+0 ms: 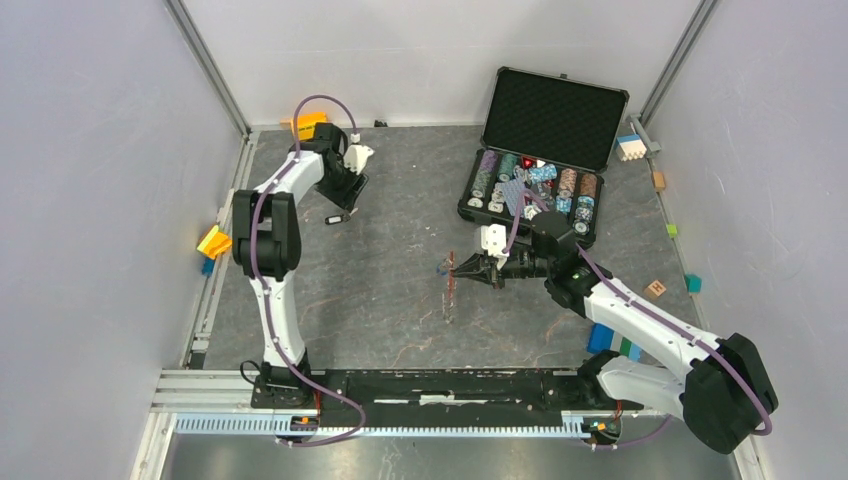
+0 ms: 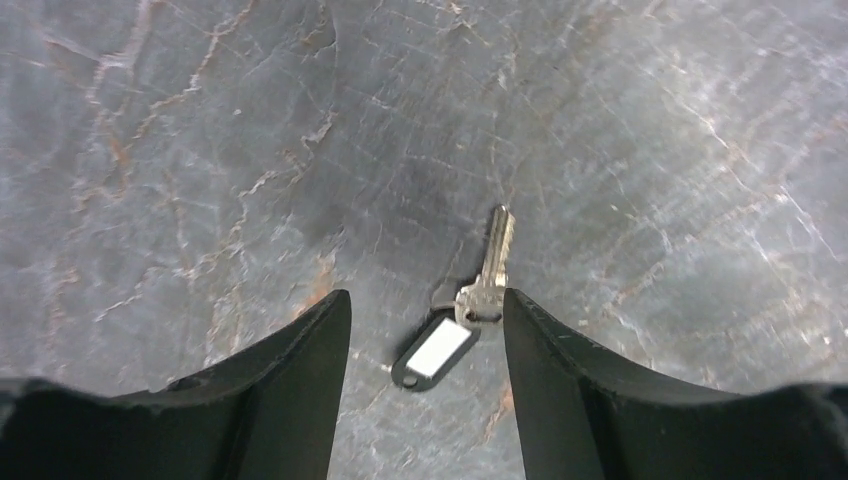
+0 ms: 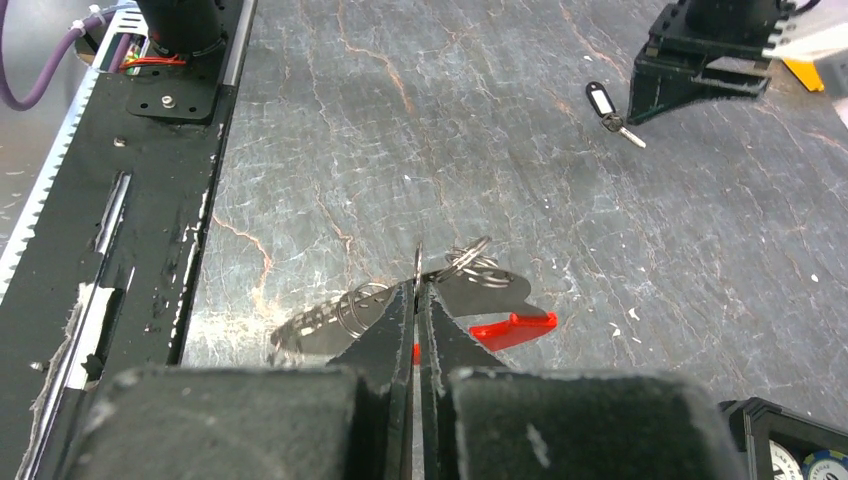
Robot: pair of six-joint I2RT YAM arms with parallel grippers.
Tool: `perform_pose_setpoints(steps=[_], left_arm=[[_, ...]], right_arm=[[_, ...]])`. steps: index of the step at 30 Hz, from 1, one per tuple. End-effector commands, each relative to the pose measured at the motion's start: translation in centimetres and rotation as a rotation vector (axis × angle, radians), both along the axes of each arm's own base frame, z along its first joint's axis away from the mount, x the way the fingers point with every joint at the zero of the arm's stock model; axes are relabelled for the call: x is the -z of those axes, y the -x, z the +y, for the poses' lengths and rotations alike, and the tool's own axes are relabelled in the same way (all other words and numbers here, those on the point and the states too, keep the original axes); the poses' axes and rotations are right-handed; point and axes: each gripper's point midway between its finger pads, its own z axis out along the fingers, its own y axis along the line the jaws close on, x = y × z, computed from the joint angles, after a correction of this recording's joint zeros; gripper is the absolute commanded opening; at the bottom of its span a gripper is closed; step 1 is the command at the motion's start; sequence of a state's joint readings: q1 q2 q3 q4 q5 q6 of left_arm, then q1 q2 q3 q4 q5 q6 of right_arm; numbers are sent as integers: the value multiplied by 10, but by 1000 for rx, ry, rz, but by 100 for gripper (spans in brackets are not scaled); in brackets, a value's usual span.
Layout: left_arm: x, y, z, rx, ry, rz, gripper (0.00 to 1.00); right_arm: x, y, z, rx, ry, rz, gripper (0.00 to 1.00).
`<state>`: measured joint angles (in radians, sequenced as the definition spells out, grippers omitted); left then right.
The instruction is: Put the keys on the keyring
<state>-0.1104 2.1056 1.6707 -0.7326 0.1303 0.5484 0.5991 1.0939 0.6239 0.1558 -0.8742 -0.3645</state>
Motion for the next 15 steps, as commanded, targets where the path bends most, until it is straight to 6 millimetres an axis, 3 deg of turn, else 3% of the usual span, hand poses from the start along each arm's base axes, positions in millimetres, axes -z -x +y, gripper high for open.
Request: perform_pose_setpoints(steps=[1, 8, 15], left_arm=[[9, -4, 1, -130, 12, 58, 64], [22, 4, -2, -156, 31, 121, 55], [21, 18, -3, -158, 40, 138, 52]], right_arm=[[-14, 2, 1, -25, -34, -43, 0], [-16, 3, 0, -27, -38, -50, 0], [-16, 3, 0, -29, -39, -46, 0]])
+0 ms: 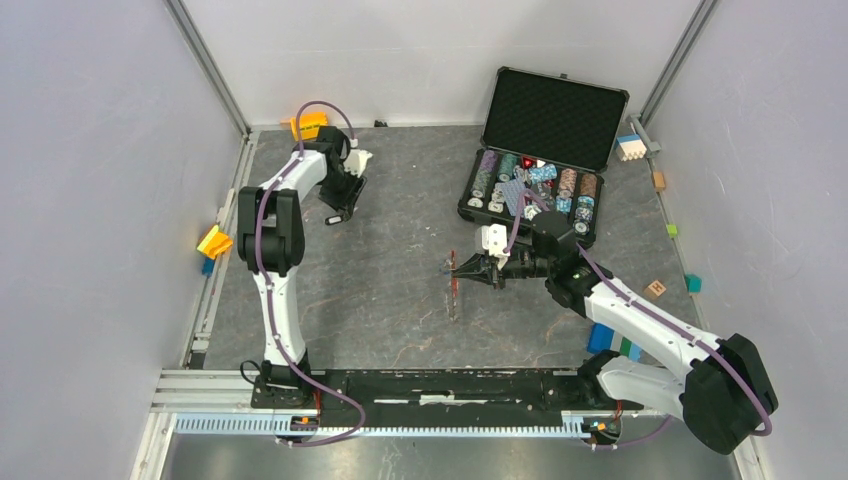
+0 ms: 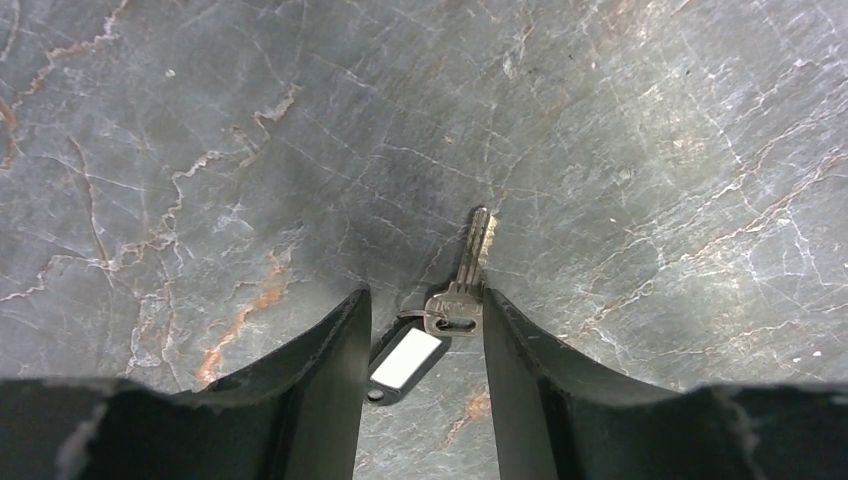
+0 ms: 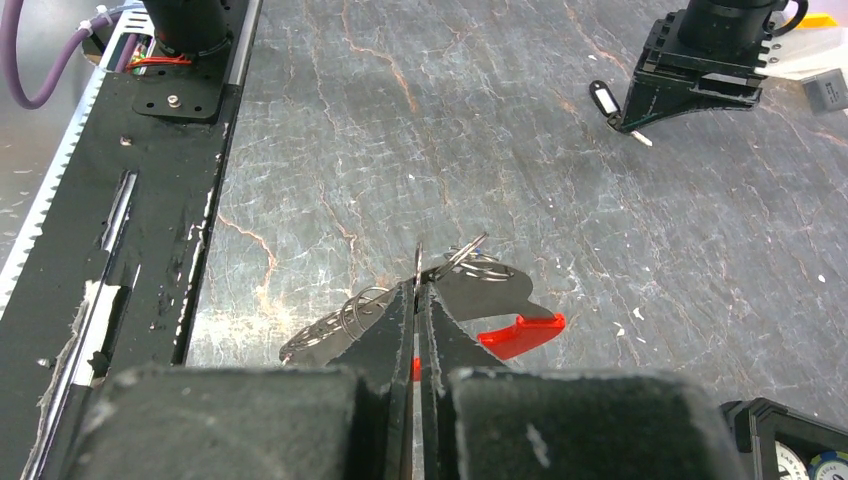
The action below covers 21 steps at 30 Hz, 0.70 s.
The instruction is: Put the keys on the keyring
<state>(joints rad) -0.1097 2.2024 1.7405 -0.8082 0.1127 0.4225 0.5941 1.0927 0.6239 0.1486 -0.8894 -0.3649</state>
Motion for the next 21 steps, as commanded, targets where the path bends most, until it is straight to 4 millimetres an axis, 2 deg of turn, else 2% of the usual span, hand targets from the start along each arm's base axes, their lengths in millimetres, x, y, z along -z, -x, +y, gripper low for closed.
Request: perform_pose_setpoints(steps=[1, 6, 13, 21], left_arm=[[-7, 11, -3, -37, 27, 18, 52], [-6, 16, 0, -38, 18, 25, 50], [0, 18, -3, -30, 35, 42, 37], [-10, 31, -14, 13, 97, 44, 23]], right_arm=[[-17, 2, 1, -21, -39, -52, 0], [-16, 2, 1, -23, -40, -46, 0], [-17, 3, 1, -22, -42, -44, 0], [-16, 2, 1, -22, -42, -37, 0]])
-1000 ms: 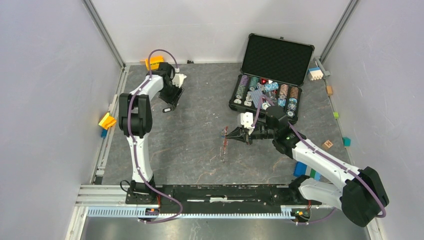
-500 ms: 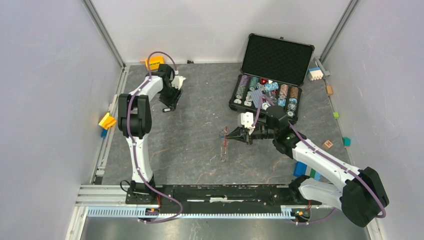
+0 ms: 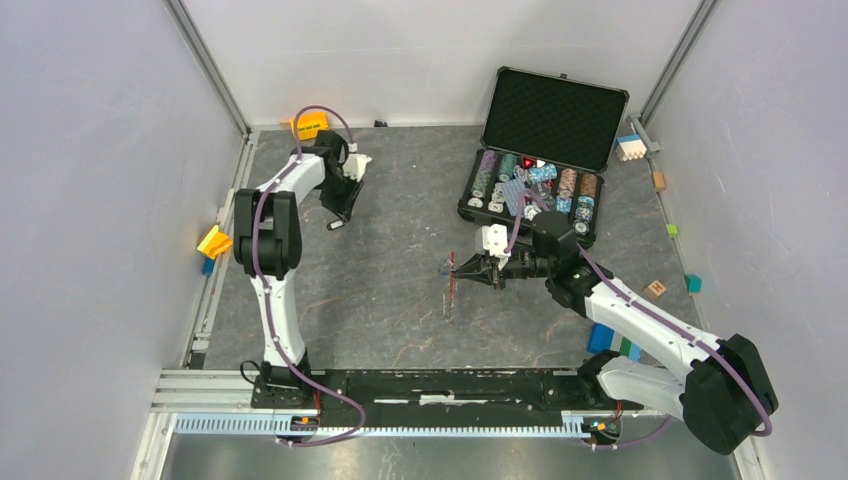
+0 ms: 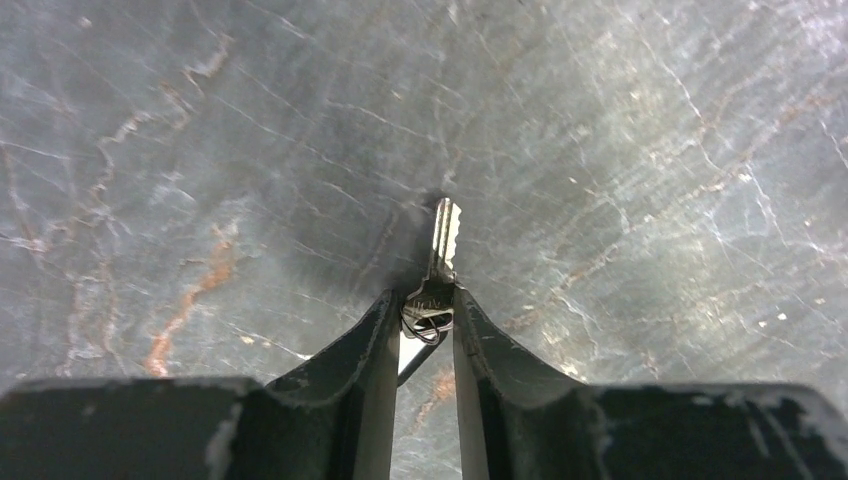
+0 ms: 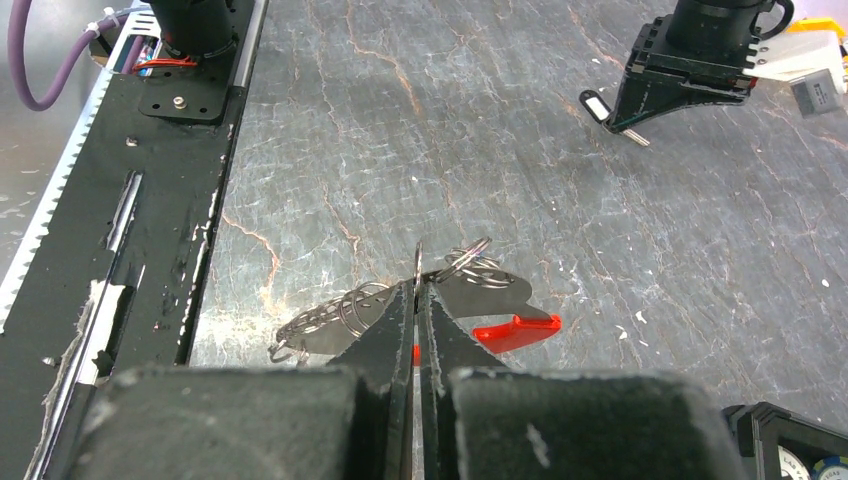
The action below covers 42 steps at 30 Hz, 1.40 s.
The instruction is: Put the keys on the keyring
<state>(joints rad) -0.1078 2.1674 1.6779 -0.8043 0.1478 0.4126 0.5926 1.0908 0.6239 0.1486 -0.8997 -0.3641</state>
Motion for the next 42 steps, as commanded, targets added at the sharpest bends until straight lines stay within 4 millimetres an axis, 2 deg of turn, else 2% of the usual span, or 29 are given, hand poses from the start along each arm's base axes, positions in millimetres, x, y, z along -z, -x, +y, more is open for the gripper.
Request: perform_pose_setpoints(steps=[1, 6, 17, 23, 28, 32, 38, 42], left_arm=[[-15, 17, -13, 22, 78, 13, 21], [-21, 35, -28, 88, 112, 17, 19], [-26, 87, -72, 269, 63, 5, 10], [-38, 104, -98, 393, 59, -71, 10], [-40, 120, -114, 502, 73, -78, 10], [-42, 128, -122, 559, 81, -84, 18], [-45, 117, -119, 523, 41, -104, 37], [-47, 113, -118, 479, 28, -108, 42]], right_arm=[[-14, 1, 1, -15, -37, -36, 0], [-14, 1, 1, -16, -36, -32, 0], [-13, 0, 0, -11, -35, -26, 0], [-13, -2, -1, -7, -34, -23, 0], [-14, -2, -2, -5, -36, -27, 0], [-14, -3, -3, -2, -36, -26, 0], [-13, -3, -3, -5, -36, -20, 0], [-13, -3, -4, -3, -35, -18, 0]])
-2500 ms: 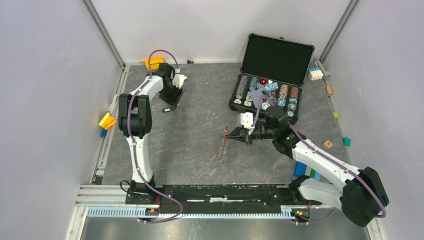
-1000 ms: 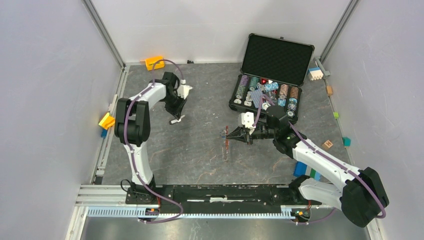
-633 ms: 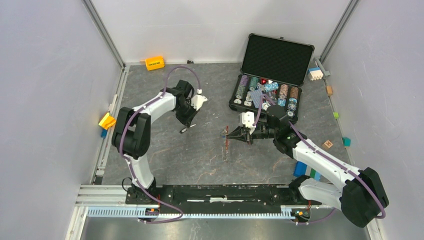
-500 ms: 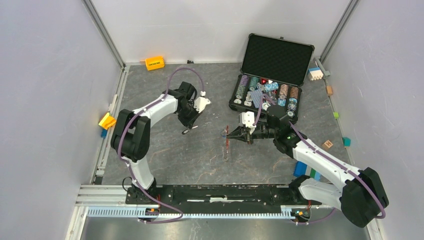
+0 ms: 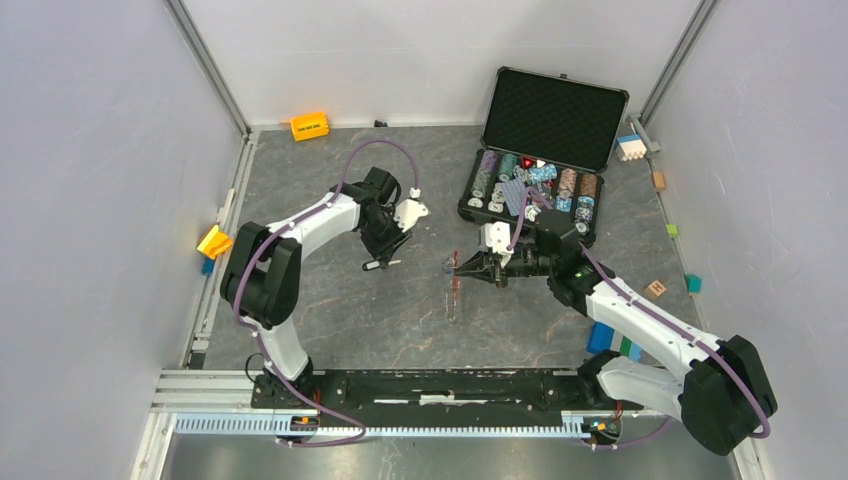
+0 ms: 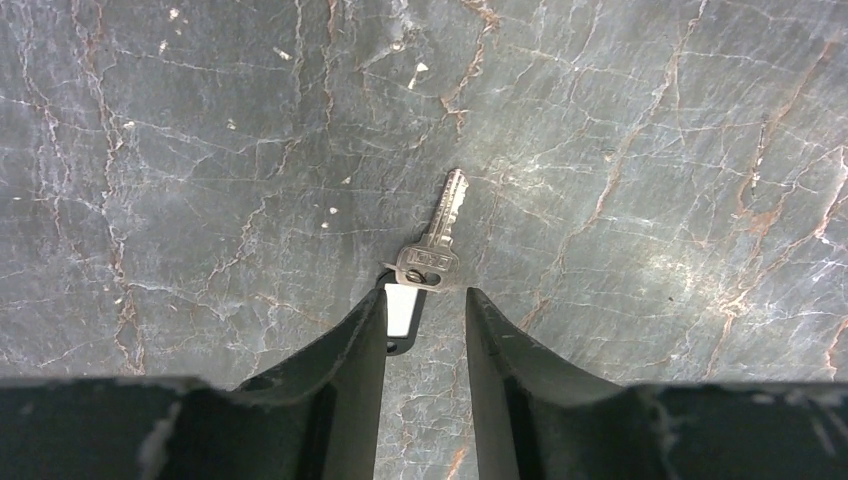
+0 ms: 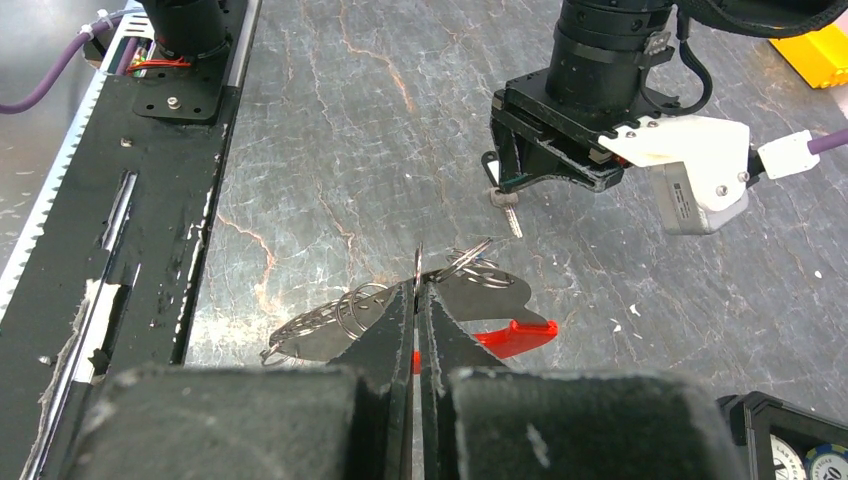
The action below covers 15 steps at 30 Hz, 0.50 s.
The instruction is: Put the keys on the keyring
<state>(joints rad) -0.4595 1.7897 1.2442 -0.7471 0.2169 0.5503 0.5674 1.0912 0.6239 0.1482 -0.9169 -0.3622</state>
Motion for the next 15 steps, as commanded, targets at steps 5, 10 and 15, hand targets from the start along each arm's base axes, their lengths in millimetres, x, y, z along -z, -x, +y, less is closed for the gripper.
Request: perform_pose_setpoints(steps=[5, 10, 15], left_arm=[[-14, -16, -4, -97, 13, -53, 43], [-2, -17, -6, -159, 8, -6, 42], [5, -19, -6, -173, -3, 5, 43]], right_arm=[[-12, 1, 1, -17, -31, -20, 0], [-10, 1, 1, -19, -29, -14, 0], [-11, 1, 0, -18, -31, -18, 0]])
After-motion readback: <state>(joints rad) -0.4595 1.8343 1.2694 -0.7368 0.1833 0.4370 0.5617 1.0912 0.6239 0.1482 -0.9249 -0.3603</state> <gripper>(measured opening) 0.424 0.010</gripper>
